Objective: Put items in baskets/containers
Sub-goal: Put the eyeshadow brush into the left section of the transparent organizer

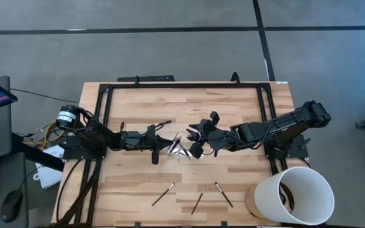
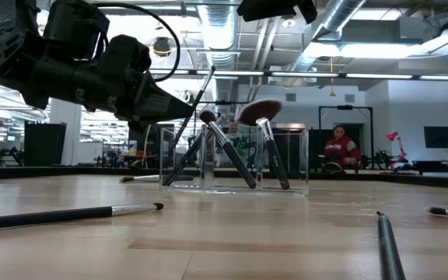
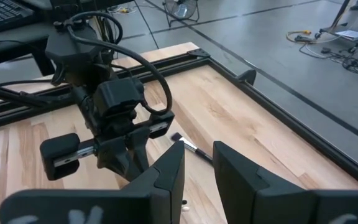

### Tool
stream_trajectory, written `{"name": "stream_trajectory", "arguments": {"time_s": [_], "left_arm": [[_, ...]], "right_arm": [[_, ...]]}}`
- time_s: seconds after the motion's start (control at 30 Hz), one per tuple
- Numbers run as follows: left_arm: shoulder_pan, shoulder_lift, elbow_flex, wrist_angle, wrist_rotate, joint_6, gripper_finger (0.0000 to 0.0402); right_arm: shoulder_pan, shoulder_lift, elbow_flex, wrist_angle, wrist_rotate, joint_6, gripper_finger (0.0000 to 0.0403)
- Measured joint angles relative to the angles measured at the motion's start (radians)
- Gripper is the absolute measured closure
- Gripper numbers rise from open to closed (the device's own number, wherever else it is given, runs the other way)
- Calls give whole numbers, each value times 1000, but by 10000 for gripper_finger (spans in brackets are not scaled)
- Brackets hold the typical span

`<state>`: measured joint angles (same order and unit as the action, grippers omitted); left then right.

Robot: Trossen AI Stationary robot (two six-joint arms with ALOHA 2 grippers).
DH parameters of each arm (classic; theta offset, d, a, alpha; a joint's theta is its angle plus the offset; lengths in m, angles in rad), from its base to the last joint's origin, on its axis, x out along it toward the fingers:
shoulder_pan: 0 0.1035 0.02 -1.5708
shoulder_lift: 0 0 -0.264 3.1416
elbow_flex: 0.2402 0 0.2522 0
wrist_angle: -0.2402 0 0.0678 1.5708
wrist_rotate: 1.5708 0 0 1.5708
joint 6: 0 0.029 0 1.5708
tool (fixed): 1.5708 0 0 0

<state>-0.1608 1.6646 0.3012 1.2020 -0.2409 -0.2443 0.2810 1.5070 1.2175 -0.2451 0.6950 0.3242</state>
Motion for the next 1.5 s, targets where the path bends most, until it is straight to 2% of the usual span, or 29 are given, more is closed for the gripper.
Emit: {"name": "stream_trajectory", "arguments": {"time_s": [1.17, 1.5], "left_arm": [[0, 0, 0, -35, -2, -11, 375], [21, 0, 0, -87, 4, -110, 371]], "right_arm": [[0, 0, 0, 0, 0, 0, 326], [0, 0, 0, -1, -15, 0, 326]]}}
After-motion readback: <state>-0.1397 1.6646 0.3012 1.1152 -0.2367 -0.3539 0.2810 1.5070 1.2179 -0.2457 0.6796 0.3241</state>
